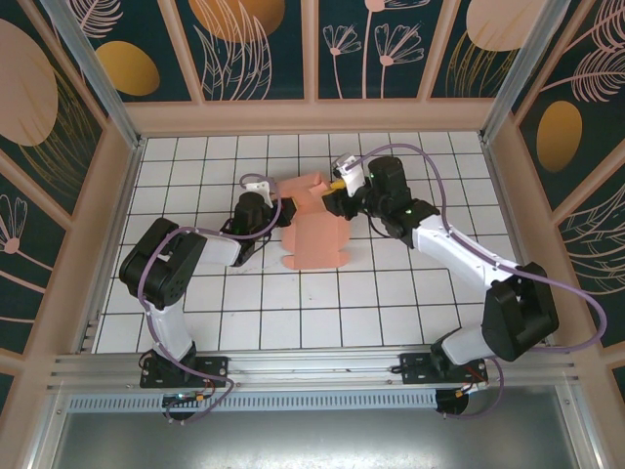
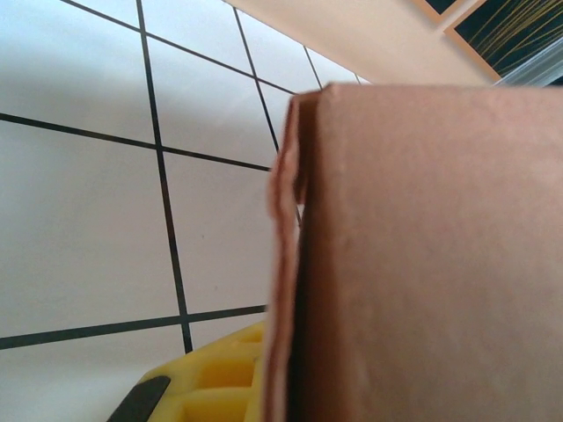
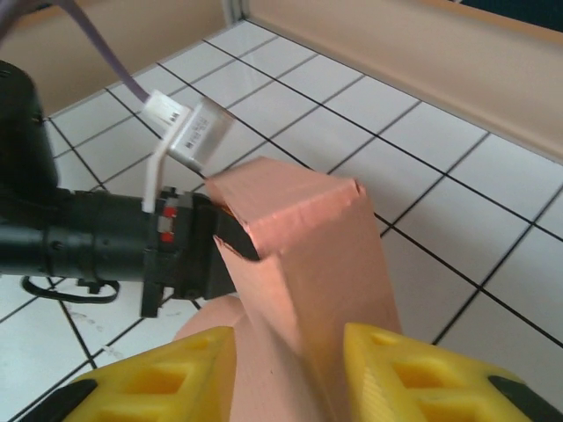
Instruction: Fold the paper box
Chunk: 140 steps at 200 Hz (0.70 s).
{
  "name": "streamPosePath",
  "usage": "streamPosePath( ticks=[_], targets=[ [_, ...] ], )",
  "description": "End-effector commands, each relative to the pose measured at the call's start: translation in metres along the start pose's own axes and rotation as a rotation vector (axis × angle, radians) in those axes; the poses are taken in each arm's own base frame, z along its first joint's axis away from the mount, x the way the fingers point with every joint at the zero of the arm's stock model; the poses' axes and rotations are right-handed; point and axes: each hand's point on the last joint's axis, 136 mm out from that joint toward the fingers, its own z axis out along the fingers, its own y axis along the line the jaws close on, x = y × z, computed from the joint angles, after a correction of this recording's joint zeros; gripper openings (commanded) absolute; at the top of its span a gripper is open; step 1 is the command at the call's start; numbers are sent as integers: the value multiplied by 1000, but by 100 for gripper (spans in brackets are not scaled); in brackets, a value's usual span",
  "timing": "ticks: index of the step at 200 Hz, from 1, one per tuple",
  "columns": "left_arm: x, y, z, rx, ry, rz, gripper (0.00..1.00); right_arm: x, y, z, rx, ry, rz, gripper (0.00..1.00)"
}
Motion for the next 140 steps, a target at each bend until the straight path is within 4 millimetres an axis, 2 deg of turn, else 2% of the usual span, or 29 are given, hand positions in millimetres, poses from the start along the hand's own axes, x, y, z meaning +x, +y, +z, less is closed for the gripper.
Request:
streamPosePath(
  ticks=[1,52,82,114,140],
  targets=[
    [-16,-20,1,70,-40,7,0,-1,11,0,-57,-11,9,40],
    [-16,-21,-1,70,-43,8,0,7,-3,22,46,54,-17,36],
    [-15,-20,-1,67,-41,7,0,13,0,39,100,99,-62,34],
    [-15,-20,-1,65,-41,11,0,18,-11,52,242,136,-109,26],
    [-15,-20,-1,65,-40,12,0,20,-17,59,355,148,-155,23]
  ],
)
